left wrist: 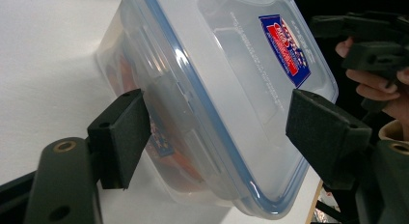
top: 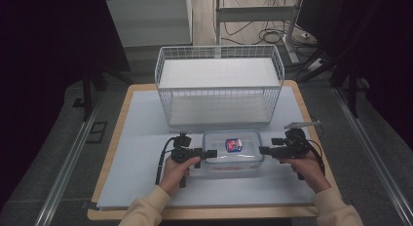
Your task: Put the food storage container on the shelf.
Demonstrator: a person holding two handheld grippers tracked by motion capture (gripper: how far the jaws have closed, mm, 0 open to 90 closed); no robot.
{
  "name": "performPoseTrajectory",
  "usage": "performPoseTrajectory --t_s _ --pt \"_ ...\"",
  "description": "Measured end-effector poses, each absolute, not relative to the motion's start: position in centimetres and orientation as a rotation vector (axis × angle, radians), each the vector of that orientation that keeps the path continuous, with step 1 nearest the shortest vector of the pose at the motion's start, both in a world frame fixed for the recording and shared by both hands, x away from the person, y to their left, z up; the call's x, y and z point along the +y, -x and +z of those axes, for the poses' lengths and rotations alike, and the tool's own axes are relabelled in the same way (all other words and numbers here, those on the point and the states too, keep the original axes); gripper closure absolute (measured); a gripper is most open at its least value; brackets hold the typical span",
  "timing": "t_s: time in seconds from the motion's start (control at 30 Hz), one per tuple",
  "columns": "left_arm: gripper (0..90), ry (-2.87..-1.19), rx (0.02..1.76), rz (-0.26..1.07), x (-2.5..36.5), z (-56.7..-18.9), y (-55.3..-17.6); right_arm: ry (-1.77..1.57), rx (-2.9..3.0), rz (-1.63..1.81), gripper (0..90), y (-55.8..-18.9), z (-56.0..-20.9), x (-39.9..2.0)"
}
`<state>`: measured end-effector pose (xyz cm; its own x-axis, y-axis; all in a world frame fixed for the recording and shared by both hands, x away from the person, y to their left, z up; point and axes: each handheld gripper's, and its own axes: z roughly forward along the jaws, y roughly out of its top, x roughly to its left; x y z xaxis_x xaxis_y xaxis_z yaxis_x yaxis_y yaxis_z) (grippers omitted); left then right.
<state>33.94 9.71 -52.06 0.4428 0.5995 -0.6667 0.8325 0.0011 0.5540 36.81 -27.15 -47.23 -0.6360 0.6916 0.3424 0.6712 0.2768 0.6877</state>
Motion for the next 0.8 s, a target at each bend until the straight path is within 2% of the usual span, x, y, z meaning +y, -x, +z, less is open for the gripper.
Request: performPoseTrajectory --t_s 0.4,0.63,0.73,0.77,0.8 --pt "24.5 -1.689 1.238 -0.287 9.8 -52.2 -33.9 -1.451 2.607 1.329 23.2 -38.8 -48.5 -25.5" --pt "24.5 -1.689 1.237 -0.284 9.8 -52.2 -33.9 -1.637 2.694 1.42 17.9 -39.7 -50.0 -25.7" --pt "24.5 -1.691 1.238 -0.283 9.8 -52.2 -33.9 -1.686 2.679 1.451 21.5 -39.8 -50.2 -26.0" --pt "24.5 -1.691 1.237 -0.281 9.8 -52.2 -33.9 -1.698 2.672 1.462 24.7 -39.8 -50.2 -26.2" --pt "24.9 -1.685 1.24 -0.279 9.8 -52.2 -33.9 -1.688 2.651 1.486 33.1 -39.7 -49.9 -26.7"
